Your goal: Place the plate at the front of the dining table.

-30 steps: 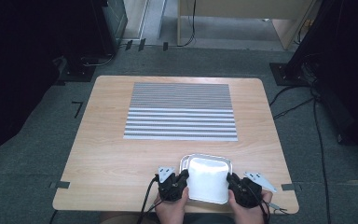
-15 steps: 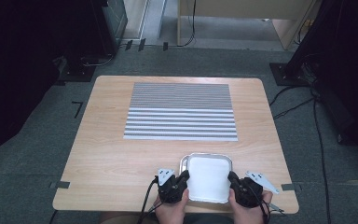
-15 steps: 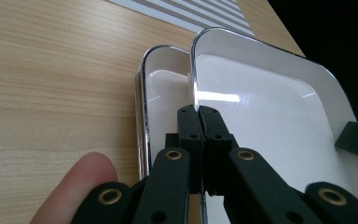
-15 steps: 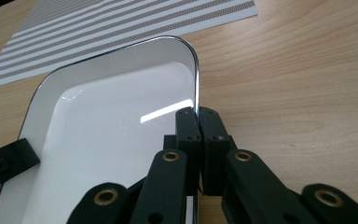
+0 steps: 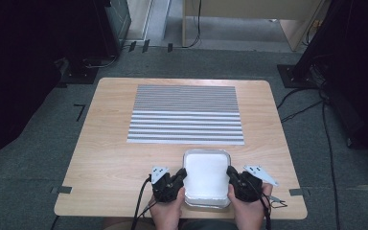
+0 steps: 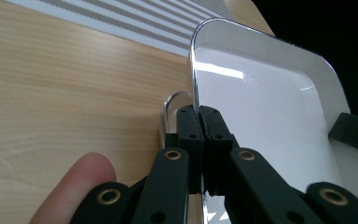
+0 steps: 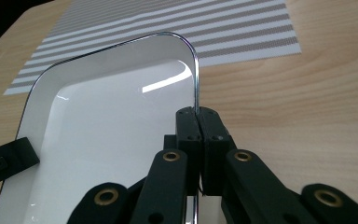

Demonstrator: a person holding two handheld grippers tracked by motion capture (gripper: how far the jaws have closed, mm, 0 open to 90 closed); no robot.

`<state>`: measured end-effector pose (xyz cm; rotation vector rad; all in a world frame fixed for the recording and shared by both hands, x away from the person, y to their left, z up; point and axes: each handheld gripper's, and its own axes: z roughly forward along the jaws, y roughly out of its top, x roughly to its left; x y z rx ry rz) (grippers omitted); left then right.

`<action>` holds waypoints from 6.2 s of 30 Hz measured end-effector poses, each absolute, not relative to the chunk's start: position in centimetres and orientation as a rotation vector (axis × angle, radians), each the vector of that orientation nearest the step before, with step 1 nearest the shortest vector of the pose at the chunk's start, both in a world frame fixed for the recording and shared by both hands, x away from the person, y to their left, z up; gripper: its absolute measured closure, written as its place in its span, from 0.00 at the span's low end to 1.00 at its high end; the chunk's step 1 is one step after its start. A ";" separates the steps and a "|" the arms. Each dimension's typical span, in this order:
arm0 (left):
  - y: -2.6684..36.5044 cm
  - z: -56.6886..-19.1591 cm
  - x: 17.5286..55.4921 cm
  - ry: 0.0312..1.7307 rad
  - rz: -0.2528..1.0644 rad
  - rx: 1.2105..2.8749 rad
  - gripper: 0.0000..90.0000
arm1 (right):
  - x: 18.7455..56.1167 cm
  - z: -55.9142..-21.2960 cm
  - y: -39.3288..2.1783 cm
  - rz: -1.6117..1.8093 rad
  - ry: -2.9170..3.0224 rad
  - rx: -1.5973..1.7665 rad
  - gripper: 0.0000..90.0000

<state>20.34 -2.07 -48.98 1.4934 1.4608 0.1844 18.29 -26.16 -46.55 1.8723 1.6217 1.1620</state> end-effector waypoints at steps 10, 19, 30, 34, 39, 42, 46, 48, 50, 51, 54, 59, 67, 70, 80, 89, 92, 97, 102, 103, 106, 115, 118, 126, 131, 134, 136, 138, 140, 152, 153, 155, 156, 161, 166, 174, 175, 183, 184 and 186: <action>-0.2 -47.7 22.8 1.464 0.232 1.464 0.99 | 21.7 -45.2 -24.3 1.191 1.655 1.809 1.00; 1.6 -46.7 25.9 1.477 0.253 1.448 0.99 | 24.9 -44.2 -22.6 1.208 1.675 1.780 1.00; 2.9 -45.6 29.3 1.474 0.272 1.444 0.99 | 28.7 -43.1 -21.1 1.214 1.690 1.769 1.00; 3.3 -45.4 30.6 1.472 0.266 1.445 0.99 | 29.9 -42.8 -20.8 1.206 1.691 1.766 1.00; 3.6 -45.4 31.9 1.480 0.268 1.447 0.99 | 31.2 -42.7 -20.3 1.198 1.697 1.770 1.00; 3.9 -45.8 33.0 1.489 0.252 1.454 0.99 | 32.3 -42.9 -19.9 1.174 1.705 1.774 1.00; 4.1 -46.2 34.2 1.498 0.238 1.462 0.99 | 33.5 -43.2 -19.6 1.151 1.716 1.782 1.00; 4.2 -46.2 34.8 1.504 0.238 1.465 0.99 | 34.1 -43.3 -19.5 1.149 1.720 1.790 1.00; 4.3 -46.2 35.3 1.505 0.243 1.467 0.99 | 34.8 -43.3 -19.4 1.152 1.723 1.792 1.00; 4.3 -46.2 35.3 1.505 0.243 1.467 0.99 | 34.8 -43.3 -19.4 1.152 1.723 1.792 1.00; 4.3 -45.9 36.6 1.501 0.256 1.478 0.99 | 36.1 -43.3 -19.3 1.151 1.724 1.775 1.00; 4.3 -45.7 38.5 1.503 0.274 1.501 0.99 | 37.7 -43.3 -19.2 1.148 1.712 1.797 1.00; 4.4 -46.0 41.1 1.527 0.265 1.524 1.00 | 40.3 -43.9 -19.1 1.153 1.710 1.840 1.00; 4.4 -46.2 42.0 1.545 0.258 1.532 1.00 | 41.4 -44.3 -19.1 1.154 1.720 1.871 1.00; 4.6 -47.1 44.7 1.610 0.225 1.546 1.00 | 44.4 -45.4 -18.8 1.128 1.769 1.859 1.00; 4.2 -48.0 46.9 1.645 0.204 1.568 1.00 | 46.5 -46.4 -19.2 1.117 1.809 1.832 0.99; 4.0 -48.1 47.6 1.655 0.208 1.572 1.00 | 47.2 -46.8 -19.4 1.122 1.815 1.840 0.99; 3.6 -48.1 48.6 1.662 0.222 1.596 1.00 | 48.3 -47.3 -19.7 1.107 1.861 1.817 0.98; 3.5 -49.3 49.2 1.703 0.191 1.604 1.00 | 48.9 -48.4 -19.8 1.071 1.907 1.777 0.97; 3.5 -49.5 49.2 1.709 0.186 1.606 1.00 | 49.0 -48.6 -19.8 1.058 1.914 1.781 0.97; 3.3 -49.8 49.4 1.720 0.182 1.599 1.00 | 49.2 -49.2 -20.0 1.056 1.926 1.794 0.96; 3.1 -49.9 50.2 1.735 0.163 1.614 1.00 | 49.7 -50.4 -20.9 1.101 1.957 1.789 0.94; 3.1 -50.0 50.4 1.742 0.154 1.623 1.00 | 49.8 -50.8 -21.3 1.136 1.975 1.783 0.93; 3.2 -50.3 51.0 1.744 0.123 1.614 1.00 | 50.1 -51.3 -22.0 1.221 1.946 1.858 0.92; 2.8 -50.3 51.2 1.728 0.110 1.624 0.99 | 50.1 -51.1 -22.5 1.224 1.923 1.863 0.93; 2.4 -50.5 51.4 1.722 0.095 1.620 0.99 | 50.2 -51.4 -23.0 1.212 1.929 1.901 0.93; 2.3 -50.5 51.5 1.723 0.091 1.614 0.98 | 50.3 -51.6 -23.3 1.224 1.923 1.903 0.93; 2.1 -50.5 51.6 1.717 0.094 1.624 0.98 | 50.3 -51.5 -23.3 1.205 1.924 1.894 0.93; 1.9 -50.5 51.6 1.709 0.102 1.636 0.99 | 50.3 -51.5 -23.3 1.201 1.923 1.892 0.93; 1.5 -50.7 50.9 1.687 0.107 1.642 0.97 | 50.3 -51.6 -24.2 1.220 1.943 1.879 0.93; 1.5 -50.7 50.9 1.685 0.107 1.637 0.97 | 50.2 -51.6 -24.2 1.217 1.943 1.880 0.93; 1.5 -50.7 50.8 1.687 0.105 1.636 0.97 | 50.1 -51.5 -24.1 1.209 1.946 1.877 0.92; 1.6 -50.7 50.9 1.690 0.101 1.637 0.97 | 50.1 -51.6 -24.1 1.208 1.947 1.868 0.92; 1.7 -50.7 50.9 1.687 0.093 1.630 0.97 | 49.9 -51.7 -24.2 1.219 1.962 1.846 0.90; 1.6 -50.8 50.9 1.675 0.123 1.639 0.96 | 50.0 -51.9 -24.3 1.245 1.964 1.836 0.89; 2.8 -50.8 50.7 1.640 0.133 1.580 0.63 | 50.0 -51.3 -24.6 1.197 1.987 1.841 0.73; 3.0 -50.7 50.6 1.635 0.141 1.581 0.59 | 50.0 -51.2 -24.5 1.177 1.987 1.835 0.68; 3.2 -49.7 49.6 1.556 0.246 1.626 0.29 | 49.2 -50.2 -24.1 1.143 2.032 1.677 0.33; 3.3 -49.6 49.5 1.543 0.250 1.636 0.27 | 49.2 -50.1 -24.0 1.116 2.024 1.684 0.33; 3.4 -49.5 49.2 1.527 0.276 1.652 0.21 | 49.0 -49.9 -24.0 1.093 2.008 1.682 0.30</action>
